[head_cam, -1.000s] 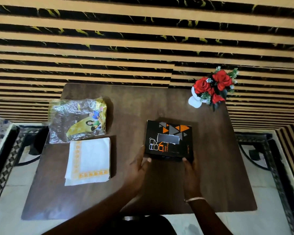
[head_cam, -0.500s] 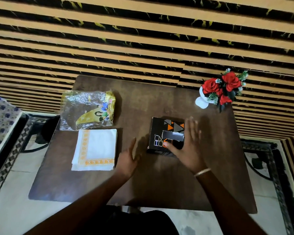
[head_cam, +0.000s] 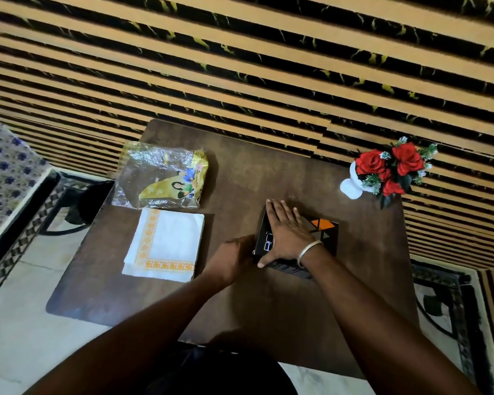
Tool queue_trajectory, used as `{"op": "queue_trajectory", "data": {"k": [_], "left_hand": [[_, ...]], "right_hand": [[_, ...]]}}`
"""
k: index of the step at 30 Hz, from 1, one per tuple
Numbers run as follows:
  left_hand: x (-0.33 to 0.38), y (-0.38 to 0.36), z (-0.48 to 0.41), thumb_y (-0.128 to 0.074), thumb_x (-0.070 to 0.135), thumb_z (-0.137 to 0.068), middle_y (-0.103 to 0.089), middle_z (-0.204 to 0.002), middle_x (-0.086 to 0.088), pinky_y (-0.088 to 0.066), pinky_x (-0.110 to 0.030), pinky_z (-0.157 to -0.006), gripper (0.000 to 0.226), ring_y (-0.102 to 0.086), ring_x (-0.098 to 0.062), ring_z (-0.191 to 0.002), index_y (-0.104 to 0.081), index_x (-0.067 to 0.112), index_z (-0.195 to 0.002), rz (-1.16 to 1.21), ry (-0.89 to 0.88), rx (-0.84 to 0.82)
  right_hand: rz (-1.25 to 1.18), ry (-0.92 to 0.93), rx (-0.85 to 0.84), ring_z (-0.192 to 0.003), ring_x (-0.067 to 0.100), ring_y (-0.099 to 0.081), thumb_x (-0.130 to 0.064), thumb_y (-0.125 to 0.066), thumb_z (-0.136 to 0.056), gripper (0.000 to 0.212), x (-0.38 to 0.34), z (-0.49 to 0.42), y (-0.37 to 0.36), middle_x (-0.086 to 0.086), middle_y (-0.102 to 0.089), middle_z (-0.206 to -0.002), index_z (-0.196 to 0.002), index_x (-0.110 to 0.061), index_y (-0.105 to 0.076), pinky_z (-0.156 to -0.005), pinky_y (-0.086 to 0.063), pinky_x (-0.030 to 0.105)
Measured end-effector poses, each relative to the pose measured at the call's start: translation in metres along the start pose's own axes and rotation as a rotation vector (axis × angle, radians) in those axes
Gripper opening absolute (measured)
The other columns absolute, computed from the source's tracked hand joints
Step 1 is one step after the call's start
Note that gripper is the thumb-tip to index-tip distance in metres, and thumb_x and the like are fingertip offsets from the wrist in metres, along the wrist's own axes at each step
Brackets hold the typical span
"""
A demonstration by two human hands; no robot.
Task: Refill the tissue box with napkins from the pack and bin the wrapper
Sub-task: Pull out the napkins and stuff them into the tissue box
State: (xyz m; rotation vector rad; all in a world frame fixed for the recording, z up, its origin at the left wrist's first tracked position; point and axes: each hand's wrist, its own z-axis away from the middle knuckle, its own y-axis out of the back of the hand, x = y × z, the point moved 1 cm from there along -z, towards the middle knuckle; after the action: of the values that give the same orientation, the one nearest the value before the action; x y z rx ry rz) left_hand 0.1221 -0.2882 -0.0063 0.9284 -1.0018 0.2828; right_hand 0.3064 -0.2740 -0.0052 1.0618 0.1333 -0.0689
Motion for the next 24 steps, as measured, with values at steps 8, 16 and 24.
{"op": "queue_trajectory", "data": {"k": [8, 16, 24], "left_hand": [[-0.018, -0.013, -0.004, -0.058, 0.014, -0.087, -0.070, -0.123, -0.007, -0.051, -0.029, -0.086, 0.055, -0.067, -0.025, -0.107, -0.048, 0.017, -0.141, -0.077, 0.025, -0.042], [-0.035, -0.040, 0.000, -0.054, 0.012, -0.096, -0.071, -0.108, -0.012, -0.044, -0.019, -0.067, 0.031, -0.064, -0.018, -0.083, -0.060, 0.009, -0.127, 0.196, 0.441, 0.265], [-0.043, -0.050, 0.007, -0.048, 0.030, -0.102, -0.072, -0.081, -0.031, -0.056, -0.034, -0.048, 0.044, -0.068, -0.033, -0.055, -0.065, -0.008, -0.088, 0.812, 0.827, 0.294]], "right_hand": [[-0.020, 0.017, 0.039, -0.152, 0.027, 0.013, -0.066, -0.083, -0.049, 0.153, -0.001, 0.004, 0.000, 0.008, 0.013, -0.165, -0.154, -0.014, 0.016, -0.124, 0.003, 0.050], [-0.023, 0.038, 0.051, -0.152, 0.025, 0.013, -0.069, -0.080, -0.049, 0.151, 0.007, 0.001, -0.006, 0.007, 0.011, -0.165, -0.154, -0.016, 0.015, -0.124, 0.002, 0.051], [-0.115, 0.085, 0.104, -0.152, 0.025, 0.014, -0.068, -0.082, -0.044, 0.146, 0.012, -0.001, -0.010, 0.003, 0.008, -0.165, -0.153, -0.035, 0.010, -0.122, 0.005, 0.055]]}}
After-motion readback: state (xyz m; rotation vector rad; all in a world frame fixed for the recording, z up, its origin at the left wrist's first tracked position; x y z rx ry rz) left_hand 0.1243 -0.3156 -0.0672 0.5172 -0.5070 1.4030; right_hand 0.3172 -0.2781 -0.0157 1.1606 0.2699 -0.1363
